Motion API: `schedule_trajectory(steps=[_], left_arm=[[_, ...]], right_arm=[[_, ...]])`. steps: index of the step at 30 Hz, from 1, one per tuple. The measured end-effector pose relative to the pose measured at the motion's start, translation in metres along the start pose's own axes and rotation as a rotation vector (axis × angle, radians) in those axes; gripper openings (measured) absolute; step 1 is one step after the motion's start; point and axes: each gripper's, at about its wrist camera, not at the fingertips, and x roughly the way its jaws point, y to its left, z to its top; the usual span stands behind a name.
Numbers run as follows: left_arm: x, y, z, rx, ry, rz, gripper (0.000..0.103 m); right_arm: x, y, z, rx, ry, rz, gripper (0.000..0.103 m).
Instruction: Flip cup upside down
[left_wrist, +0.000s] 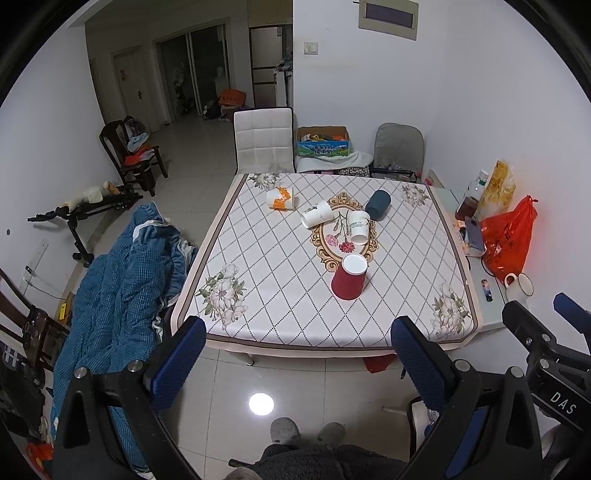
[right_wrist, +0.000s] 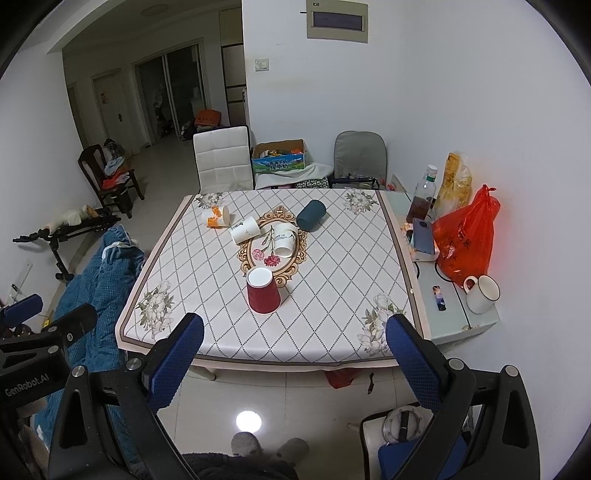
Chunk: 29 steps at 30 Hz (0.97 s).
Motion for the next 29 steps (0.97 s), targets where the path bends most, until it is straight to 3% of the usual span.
schedule_trajectory(steps=[29], left_arm=[[0.007,-0.007,0.016,0.039,-0.009,-0.01,0.102]], right_arm=[[0.001,0.002,-0.006,0.023,0.0,-0.001,0.101]])
